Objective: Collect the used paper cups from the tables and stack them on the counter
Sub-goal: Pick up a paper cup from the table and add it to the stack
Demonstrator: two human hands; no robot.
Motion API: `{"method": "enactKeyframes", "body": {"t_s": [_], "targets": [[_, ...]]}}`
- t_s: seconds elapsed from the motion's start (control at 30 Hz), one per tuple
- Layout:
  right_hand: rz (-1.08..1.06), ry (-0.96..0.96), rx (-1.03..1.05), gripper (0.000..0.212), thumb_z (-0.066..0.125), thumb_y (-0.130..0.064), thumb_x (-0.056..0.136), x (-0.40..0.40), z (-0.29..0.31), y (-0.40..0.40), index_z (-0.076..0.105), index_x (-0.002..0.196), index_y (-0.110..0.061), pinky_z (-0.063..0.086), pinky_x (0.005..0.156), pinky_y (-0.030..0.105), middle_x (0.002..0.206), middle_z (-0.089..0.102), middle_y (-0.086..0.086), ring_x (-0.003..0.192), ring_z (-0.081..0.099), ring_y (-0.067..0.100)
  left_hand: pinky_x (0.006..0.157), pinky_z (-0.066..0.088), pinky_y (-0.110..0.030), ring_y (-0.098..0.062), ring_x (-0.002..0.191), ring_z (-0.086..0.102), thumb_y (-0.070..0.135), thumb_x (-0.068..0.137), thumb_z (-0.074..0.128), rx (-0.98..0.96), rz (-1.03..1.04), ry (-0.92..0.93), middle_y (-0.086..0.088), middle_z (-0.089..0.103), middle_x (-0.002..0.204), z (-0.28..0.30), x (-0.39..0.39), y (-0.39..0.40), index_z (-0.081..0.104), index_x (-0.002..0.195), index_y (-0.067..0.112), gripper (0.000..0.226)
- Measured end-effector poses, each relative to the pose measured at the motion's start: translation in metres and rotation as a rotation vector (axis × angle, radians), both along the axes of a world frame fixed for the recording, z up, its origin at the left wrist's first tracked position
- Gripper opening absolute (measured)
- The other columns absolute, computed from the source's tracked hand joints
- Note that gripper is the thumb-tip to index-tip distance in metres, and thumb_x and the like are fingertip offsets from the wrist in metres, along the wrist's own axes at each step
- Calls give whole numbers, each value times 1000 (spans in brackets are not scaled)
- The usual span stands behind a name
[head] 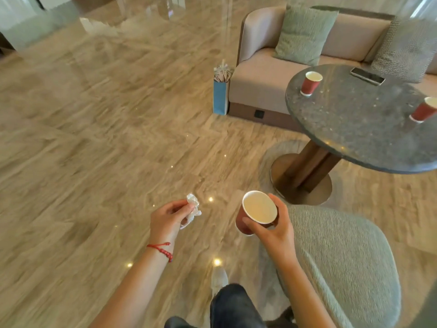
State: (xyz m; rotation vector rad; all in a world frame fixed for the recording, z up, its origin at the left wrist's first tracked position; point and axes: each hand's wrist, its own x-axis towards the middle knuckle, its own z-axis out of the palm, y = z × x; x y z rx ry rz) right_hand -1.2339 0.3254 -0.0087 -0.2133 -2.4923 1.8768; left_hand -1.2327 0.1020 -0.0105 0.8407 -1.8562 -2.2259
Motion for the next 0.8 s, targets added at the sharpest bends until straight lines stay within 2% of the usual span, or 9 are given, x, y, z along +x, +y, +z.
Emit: {"method": "enactKeyframes", "body": {"t_s": [0.17, 0.3, 0.43, 0.5, 0.6, 0.7, 0.8], "targets": [[-23, -16, 4, 73, 86, -22, 61, -103, 15, 10, 45, 120, -35, 45, 82, 20, 102, 55, -25, 97, 52, -17, 44, 42, -13, -10, 49, 64, 0, 73, 73, -19, -14, -2, -3, 68, 54, 11, -96, 8, 71, 80, -2, 7], [-50, -9, 32, 73, 86, -23, 62, -168, 14, 9, 44, 119, -37, 42, 84, 20, 103, 53, -27, 97, 48, -21, 46, 44, -13, -11, 54, 64, 3, 73, 75, -8, -4, -45, -9, 71, 63, 7, -163, 6, 73, 79, 3, 7], [-67, -17, 44, 72, 85, -23, 62, -233, 3, 0, 42, 117, -41, 42, 86, 23, 106, 51, -27, 99, 50, -11, 53, 48, -17, -16, 64, 66, 5, 72, 76, -4, -47, -89, -12, 73, 73, -2, -242, 2, 75, 77, 9, 7], [-85, -14, 42, 70, 85, -22, 63, -268, -4, -4, 42, 112, -44, 43, 85, 20, 106, 52, -26, 100, 50, -10, 53, 49, -17, -13, 63, 66, 4, 72, 75, -4, -79, -81, -8, 73, 70, -6, -285, 0, 75, 74, 12, 8], [-131, -11, 34, 72, 85, -21, 64, -326, -8, -12, 41, 118, -38, 44, 85, 21, 106, 52, -25, 101, 51, -8, 51, 49, -14, -9, 60, 67, 5, 71, 76, 6, -119, -75, -2, 73, 65, -6, -352, -6, 75, 73, 13, 8], [-171, 3, 47, 74, 85, -22, 64, -382, -5, -21, 39, 121, -36, 42, 74, 3, 106, 48, -28, 97, 47, -21, 53, 49, -15, -12, 63, 68, 6, 71, 76, -7, -169, -83, -7, 73, 69, 0, -416, -14, 74, 81, 4, 10], [-208, 29, 75, 75, 84, -22, 64, -434, 0, -29, 37, 119, -38, 36, 72, -6, 108, 46, -28, 97, 42, -28, 54, 49, -17, -16, 65, 69, 7, 70, 77, -5, -257, -65, -8, 73, 67, 10, -476, -16, 76, 74, 11, 6]]}}
